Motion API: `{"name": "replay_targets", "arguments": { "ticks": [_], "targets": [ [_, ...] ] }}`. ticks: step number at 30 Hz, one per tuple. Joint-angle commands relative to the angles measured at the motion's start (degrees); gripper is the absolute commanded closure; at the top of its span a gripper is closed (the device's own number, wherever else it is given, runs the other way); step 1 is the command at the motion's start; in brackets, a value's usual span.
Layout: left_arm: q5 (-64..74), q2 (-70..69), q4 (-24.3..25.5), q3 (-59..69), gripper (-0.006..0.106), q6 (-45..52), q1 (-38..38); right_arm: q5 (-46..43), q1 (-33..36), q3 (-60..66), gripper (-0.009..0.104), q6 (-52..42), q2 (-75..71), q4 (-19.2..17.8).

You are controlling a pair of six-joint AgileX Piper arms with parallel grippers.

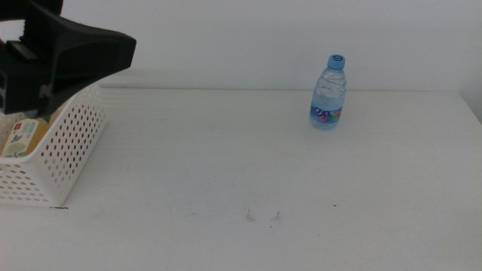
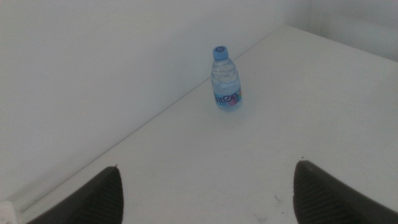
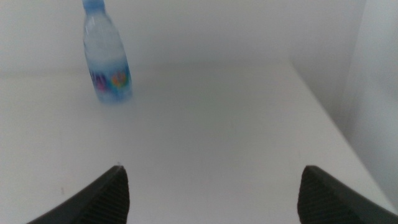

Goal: Use arms to grab the bottles and put them into the dustbin to the left of the table.

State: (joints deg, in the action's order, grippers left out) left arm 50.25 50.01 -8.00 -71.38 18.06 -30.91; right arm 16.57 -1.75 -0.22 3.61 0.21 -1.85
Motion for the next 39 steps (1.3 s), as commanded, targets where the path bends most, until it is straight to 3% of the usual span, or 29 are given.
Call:
{"name": "replay_targets", "arguments": {
  "ticks": [1, 11, 13, 16, 22, 26, 33, 35, 39],
  "targets": [
    [-0.4, 0.0, 0.1, -0.3, 0.007, -0.4, 0.0, -5.2, -0.4, 0.2, 0.007, -0.3, -0.2, -0.1],
    [-0.4, 0.0, 0.1, -0.3, 0.007, -0.4, 0.0, -11.5, -0.4, 0.2, 0.007, -1.5, -0.2, -0.3],
    [-0.4, 0.0, 0.1, -0.3, 0.007, -0.4, 0.0, -17.5, -0.4, 0.2, 0.007, -1.9, -0.2, -1.2],
    [-0.4, 0.0, 0.1, -0.3, 0.007, -0.4, 0.0, -22.9, -0.4, -0.6, 0.007, -2.0, 1.6, 0.8],
    [-0.4, 0.0, 0.1, -0.3, 0.007, -0.4, 0.0, -26.4, -0.4, -13.4, 0.007, -2.0, 30.0, 0.6],
    [-0.4, -0.2, 0.1, -0.3, 0.007, -0.4, 0.0, -30.0, 0.3, -21.6, 0.007, -1.7, 50.4, -4.6],
    [-0.3, 0.0, 0.1, -0.3, 0.007, -0.4, 0.0, -44.8, 2.5, -30.0, 0.007, 1.4, 75.1, -11.1],
    [-0.3, 0.0, 0.1, -0.3, 0.007, -0.4, 0.0, -51.5, 3.3, -31.0, 0.007, 2.4, 80.2, -10.6],
    [-0.3, 0.0, 1.1, -0.3, 0.007, -0.4, 0.0, -68.4, 7.9, -31.9, 0.007, 2.6, 92.2, -3.5]
  ]
}}
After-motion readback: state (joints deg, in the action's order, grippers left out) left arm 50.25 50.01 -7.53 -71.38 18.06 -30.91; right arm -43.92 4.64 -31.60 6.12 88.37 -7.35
